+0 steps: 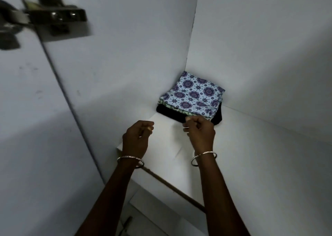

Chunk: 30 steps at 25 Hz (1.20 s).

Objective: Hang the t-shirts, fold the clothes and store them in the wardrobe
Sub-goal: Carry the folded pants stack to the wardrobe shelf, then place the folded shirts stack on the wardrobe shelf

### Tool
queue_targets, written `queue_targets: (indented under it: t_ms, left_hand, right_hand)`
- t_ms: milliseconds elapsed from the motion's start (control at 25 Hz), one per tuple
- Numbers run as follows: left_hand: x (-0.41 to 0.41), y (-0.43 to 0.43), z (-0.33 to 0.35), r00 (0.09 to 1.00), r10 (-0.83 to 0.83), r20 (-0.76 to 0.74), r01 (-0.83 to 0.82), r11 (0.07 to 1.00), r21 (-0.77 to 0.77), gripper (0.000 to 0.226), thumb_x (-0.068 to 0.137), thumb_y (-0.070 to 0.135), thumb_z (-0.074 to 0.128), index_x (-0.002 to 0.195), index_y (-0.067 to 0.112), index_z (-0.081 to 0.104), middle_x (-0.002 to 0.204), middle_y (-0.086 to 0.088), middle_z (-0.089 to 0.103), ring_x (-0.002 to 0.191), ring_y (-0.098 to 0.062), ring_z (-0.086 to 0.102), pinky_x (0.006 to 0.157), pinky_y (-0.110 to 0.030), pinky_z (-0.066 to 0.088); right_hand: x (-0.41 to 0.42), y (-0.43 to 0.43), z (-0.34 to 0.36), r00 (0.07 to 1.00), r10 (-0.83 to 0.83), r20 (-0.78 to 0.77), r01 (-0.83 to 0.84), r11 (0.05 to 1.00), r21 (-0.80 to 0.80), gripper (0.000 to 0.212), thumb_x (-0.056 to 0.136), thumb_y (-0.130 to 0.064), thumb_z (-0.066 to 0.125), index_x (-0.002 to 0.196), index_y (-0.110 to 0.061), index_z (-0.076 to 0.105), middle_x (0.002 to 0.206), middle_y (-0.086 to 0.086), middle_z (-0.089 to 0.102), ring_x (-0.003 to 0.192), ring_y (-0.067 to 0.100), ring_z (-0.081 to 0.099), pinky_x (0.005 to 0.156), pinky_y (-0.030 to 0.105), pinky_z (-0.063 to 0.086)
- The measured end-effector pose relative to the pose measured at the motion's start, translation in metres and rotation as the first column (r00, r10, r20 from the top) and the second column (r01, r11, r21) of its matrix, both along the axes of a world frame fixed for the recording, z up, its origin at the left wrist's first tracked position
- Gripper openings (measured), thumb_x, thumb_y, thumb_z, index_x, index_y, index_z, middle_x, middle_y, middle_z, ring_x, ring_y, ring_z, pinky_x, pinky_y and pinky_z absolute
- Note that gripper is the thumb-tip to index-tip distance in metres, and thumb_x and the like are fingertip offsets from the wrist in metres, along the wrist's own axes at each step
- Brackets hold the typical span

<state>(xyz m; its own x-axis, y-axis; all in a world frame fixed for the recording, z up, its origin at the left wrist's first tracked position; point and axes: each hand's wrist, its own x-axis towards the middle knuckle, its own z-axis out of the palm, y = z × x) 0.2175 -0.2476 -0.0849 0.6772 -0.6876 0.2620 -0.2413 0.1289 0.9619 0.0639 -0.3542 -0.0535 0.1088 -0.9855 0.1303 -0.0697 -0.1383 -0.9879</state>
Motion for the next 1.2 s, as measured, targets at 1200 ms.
queue_targets:
  t_ms: [1200]
  left_hand:
    - [-0.12, 0.681, 0.01, 0.29, 0.944, -0.158, -0.953, 0.299, 0.039, 0.015, 0.095, 0.008, 0.059, 0.096, 0.013, 0.073, 0.081, -0.008, 0.075, 0.075, -0.021, 0.073, 0.069, -0.028, 0.056]
  right_hand:
    - [0.086, 0.642, -0.003, 0.146, 0.988, -0.045, -0.989, 0.147, 0.017, 0.013, 0.094, -0.017, 0.066, 0.089, -0.007, 0.071, 0.071, 0.01, 0.074, 0.058, 0.011, 0.068, 0.056, 0.019, 0.05]
